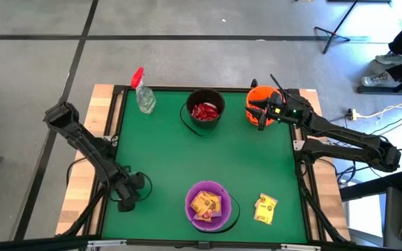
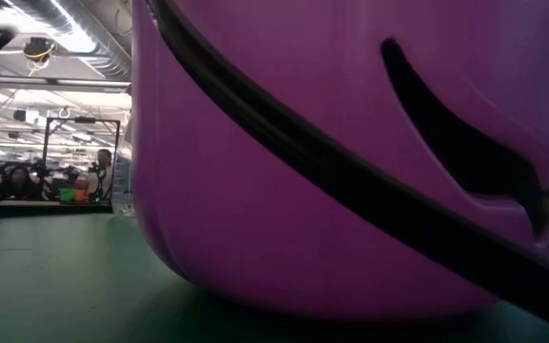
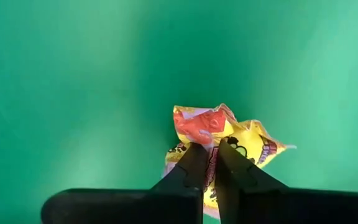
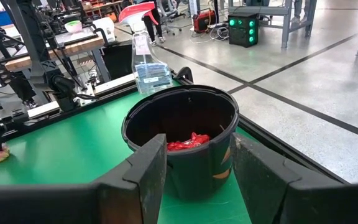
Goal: Organize candy in baskets
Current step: Put the left yellow candy pack into the purple bucket
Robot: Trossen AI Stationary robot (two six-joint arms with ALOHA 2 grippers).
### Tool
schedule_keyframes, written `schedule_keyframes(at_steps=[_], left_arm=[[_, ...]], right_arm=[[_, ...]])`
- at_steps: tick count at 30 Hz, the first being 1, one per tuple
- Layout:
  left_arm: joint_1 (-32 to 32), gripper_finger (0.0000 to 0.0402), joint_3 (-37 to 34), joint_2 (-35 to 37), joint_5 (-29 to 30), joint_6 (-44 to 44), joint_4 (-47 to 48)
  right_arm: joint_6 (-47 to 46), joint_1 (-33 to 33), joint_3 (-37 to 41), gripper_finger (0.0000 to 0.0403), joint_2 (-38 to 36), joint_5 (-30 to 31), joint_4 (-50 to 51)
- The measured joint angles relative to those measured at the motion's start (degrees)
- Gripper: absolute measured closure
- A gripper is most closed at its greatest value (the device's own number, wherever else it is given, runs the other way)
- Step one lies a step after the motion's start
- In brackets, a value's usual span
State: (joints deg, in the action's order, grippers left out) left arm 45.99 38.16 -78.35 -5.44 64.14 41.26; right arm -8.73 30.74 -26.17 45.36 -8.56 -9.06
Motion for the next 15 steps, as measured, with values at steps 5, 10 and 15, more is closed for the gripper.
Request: schedule_keyframes(at_steps=[5,10,15], left_arm=[[-3.90,0.0399,4.33,0.28,9.44,-7.07,0.31],[-8.65,0.0400,9.63,0.51,15.29,-16.63,0.29],[-13.21,0.0400,16.09,0.68,20.32,-28.34,-0.33]], right_arm=[[-0.25,0.00,0.00,0.0226,0.00,0.00,-0.28],[-0.30,0.00,0.00,0.0226,0.00,0.00,-0.28],[-0.47,0.00,0.00,0.0226,0.00,0.00,-0.28]])
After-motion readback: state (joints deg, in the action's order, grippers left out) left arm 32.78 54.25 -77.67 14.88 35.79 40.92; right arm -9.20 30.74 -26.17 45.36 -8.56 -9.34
